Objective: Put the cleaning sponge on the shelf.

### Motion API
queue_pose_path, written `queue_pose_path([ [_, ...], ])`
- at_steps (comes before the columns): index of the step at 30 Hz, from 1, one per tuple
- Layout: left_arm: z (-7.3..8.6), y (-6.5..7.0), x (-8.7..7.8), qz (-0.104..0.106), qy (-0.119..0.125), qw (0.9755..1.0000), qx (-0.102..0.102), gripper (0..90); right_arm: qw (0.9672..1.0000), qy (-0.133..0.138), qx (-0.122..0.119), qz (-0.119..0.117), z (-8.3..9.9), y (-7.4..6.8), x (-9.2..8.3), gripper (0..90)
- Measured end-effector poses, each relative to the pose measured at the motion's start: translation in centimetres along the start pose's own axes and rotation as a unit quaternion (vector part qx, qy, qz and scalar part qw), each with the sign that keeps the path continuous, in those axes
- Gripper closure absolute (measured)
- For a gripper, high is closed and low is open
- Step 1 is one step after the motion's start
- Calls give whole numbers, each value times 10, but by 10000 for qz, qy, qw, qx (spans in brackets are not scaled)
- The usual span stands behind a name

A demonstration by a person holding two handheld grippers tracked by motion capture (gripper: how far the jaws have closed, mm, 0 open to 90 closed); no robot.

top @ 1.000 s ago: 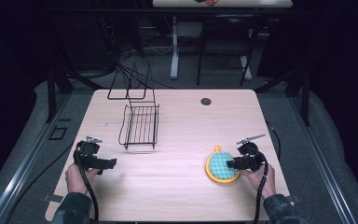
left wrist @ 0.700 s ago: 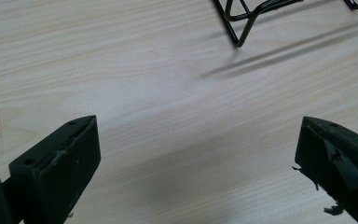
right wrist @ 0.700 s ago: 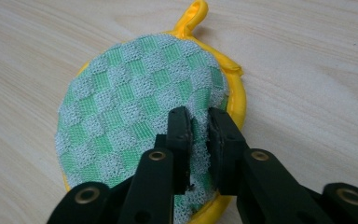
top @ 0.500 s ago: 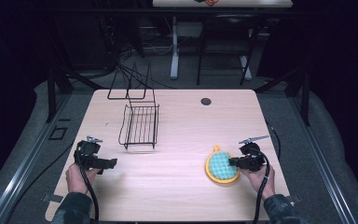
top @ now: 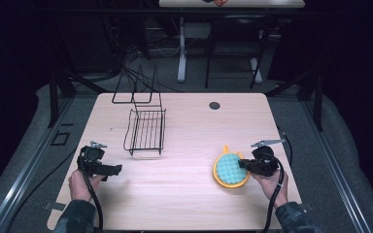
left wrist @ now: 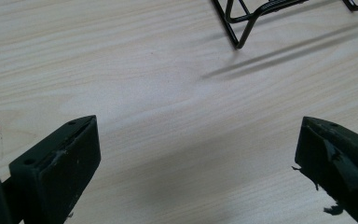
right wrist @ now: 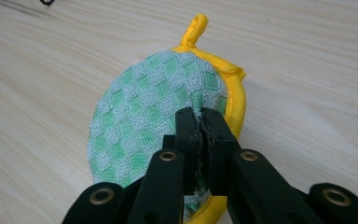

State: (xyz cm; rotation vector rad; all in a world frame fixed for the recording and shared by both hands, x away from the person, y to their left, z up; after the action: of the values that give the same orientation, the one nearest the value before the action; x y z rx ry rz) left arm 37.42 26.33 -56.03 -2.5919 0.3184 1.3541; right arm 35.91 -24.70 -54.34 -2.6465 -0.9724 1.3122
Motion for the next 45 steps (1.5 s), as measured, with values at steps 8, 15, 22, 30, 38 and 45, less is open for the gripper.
queue_pose_path([
  [8, 0, 0, 0, -17, -32, 10000, -18, 2, 10000, 62, -73, 2, -4, -3, -6, 867],
  [15, 1, 0, 1, -13, -52, 10000, -3, 2, 9999, 102, -129, 14, -8, -7, -11, 867],
  [22, 1, 2, 1, 7, -39, 10000, -17, 2, 9996, 240, -132, 14, -14, -10, -18, 867],
  [30, 1, 2, 2, 24, -42, 10000, -11, 2, 9994, 317, -165, -19, -22, -12, -19, 867],
  [38, 2, 0, 2, 35, -67, 10000, -20, 2, 9991, 367, -219, -82, -33, -18, -16, 867],
  [45, 1, 2, 3, 47, -60, 10000, 1, 2, 9988, 333, -324, -135, -44, -25, -12, 867],
])
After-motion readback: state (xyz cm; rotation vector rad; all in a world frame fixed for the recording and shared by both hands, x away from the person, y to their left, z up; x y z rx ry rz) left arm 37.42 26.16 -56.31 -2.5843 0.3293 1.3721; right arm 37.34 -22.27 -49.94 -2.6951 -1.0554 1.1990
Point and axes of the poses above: each handheld gripper's, and its own axes: x roughly forward along the jaws, z roughly out of its underside, y roughly to its right, the point moved 3 cm from there along x, roughly forward along the jaws, and after that the axes turned 6 degrees about -z, right-handed, at the moved point
